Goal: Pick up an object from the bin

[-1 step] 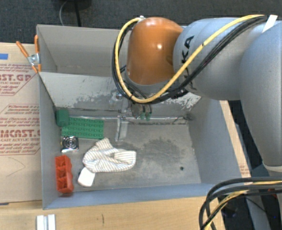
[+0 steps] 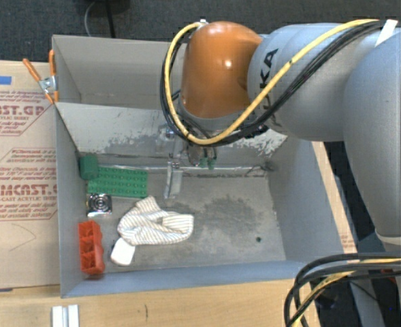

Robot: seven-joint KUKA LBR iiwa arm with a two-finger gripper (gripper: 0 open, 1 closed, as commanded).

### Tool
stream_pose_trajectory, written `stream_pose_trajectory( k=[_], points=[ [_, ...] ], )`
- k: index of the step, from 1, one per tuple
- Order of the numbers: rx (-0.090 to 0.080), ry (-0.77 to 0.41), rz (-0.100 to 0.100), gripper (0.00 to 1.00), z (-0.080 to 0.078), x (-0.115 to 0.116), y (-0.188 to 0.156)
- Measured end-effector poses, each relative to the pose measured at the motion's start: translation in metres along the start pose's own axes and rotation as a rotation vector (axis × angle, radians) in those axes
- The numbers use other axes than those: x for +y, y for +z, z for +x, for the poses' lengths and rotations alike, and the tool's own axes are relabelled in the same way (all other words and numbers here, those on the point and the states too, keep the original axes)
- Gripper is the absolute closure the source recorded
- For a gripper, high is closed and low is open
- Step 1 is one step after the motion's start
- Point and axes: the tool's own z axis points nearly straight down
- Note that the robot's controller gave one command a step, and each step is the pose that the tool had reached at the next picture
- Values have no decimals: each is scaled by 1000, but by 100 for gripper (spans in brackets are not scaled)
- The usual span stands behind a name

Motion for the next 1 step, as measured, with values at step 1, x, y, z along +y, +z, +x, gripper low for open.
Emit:
stream_pose_trajectory(
  k=[1],
  points=[
    [-5,-68,1,0,8,18,27]
  ],
)
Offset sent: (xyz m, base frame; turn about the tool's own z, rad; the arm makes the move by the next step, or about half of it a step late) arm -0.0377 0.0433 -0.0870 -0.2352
